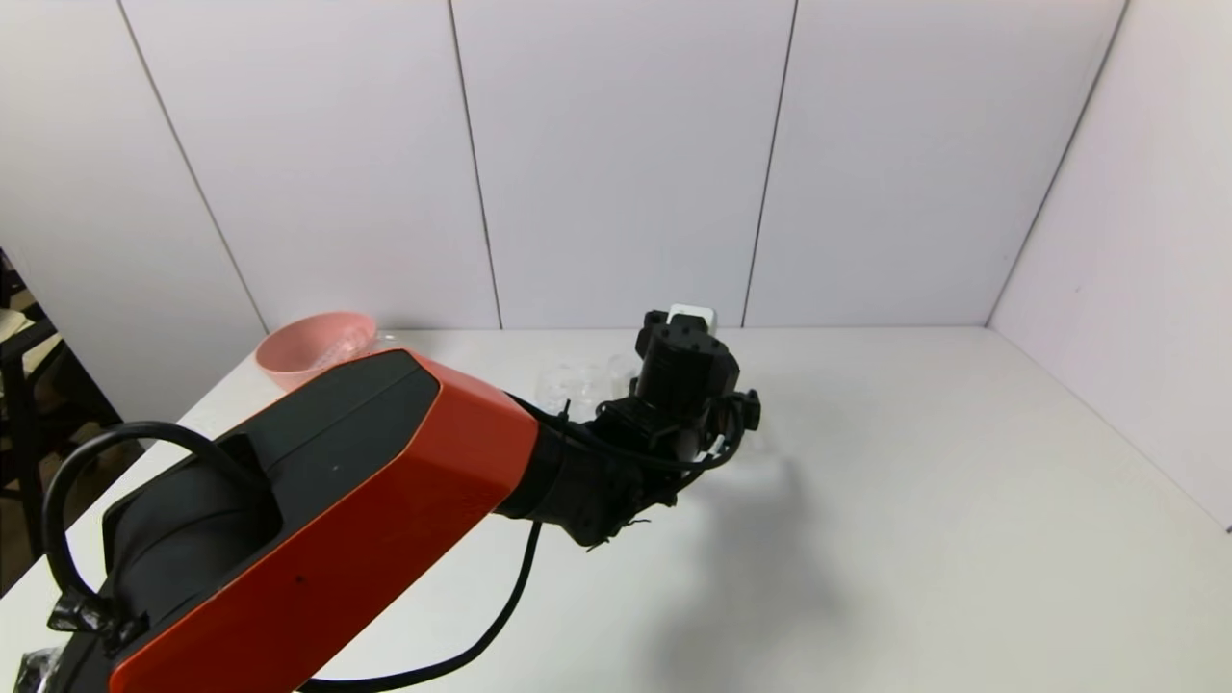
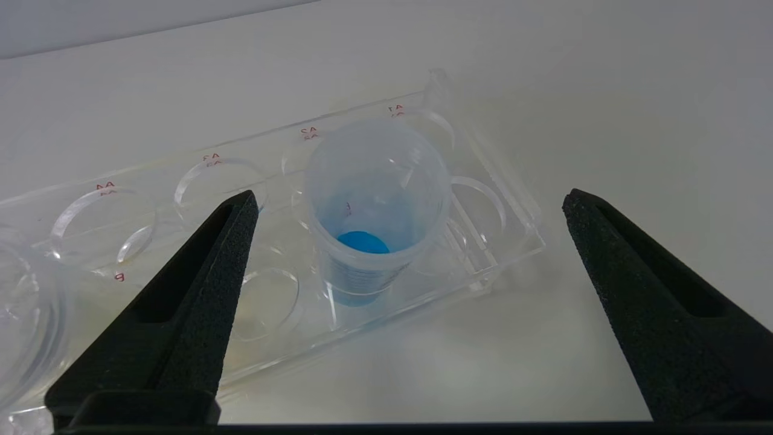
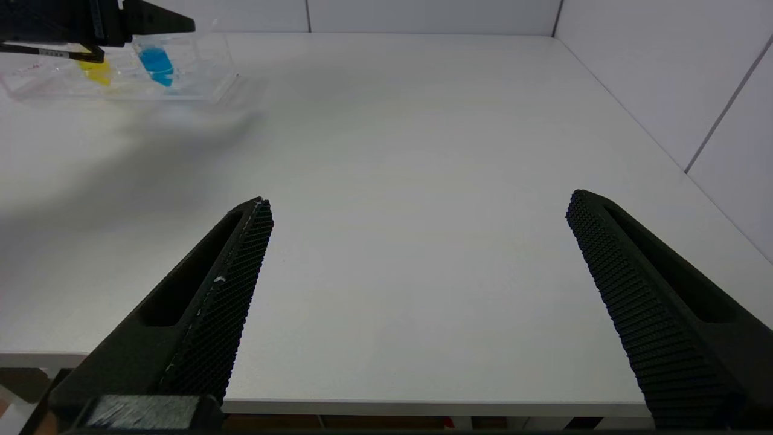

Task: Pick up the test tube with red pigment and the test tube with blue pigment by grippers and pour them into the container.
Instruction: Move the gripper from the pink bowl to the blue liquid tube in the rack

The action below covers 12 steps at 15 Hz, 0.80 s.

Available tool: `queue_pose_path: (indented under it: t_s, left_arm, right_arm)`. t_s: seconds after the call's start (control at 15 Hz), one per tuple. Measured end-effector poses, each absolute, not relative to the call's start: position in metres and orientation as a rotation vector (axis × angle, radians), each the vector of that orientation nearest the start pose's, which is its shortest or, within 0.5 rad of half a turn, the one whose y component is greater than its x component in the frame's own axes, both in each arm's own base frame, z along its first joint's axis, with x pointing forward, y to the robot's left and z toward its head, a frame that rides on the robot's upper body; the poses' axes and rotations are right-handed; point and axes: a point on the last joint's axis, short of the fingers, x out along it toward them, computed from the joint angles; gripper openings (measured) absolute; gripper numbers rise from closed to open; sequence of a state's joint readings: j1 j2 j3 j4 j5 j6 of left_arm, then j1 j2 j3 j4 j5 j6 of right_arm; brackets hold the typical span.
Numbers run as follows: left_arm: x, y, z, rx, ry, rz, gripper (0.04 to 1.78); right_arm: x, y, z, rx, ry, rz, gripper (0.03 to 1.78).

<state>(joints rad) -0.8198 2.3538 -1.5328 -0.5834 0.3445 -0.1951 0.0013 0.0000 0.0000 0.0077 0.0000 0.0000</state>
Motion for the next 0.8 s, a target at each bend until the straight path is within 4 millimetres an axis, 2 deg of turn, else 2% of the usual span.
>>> queue_pose_path:
  t_s: [0.6, 0.8]
  left_arm:
    - [0.3418, -0.3527, 0.1075, -0.051, 0.249, -0.452, 1.76]
    - [0.3426, -0.3528, 0.1071, -0.049, 0.249, -0.451, 1.64]
  right_arm:
    - [-0.0228, 0.0, 0.0747, 0.0, 0.008, 0.001, 1.77]
    - [-0.0228, 0.0, 0.0747, 0.0, 0.008, 0.001, 1.77]
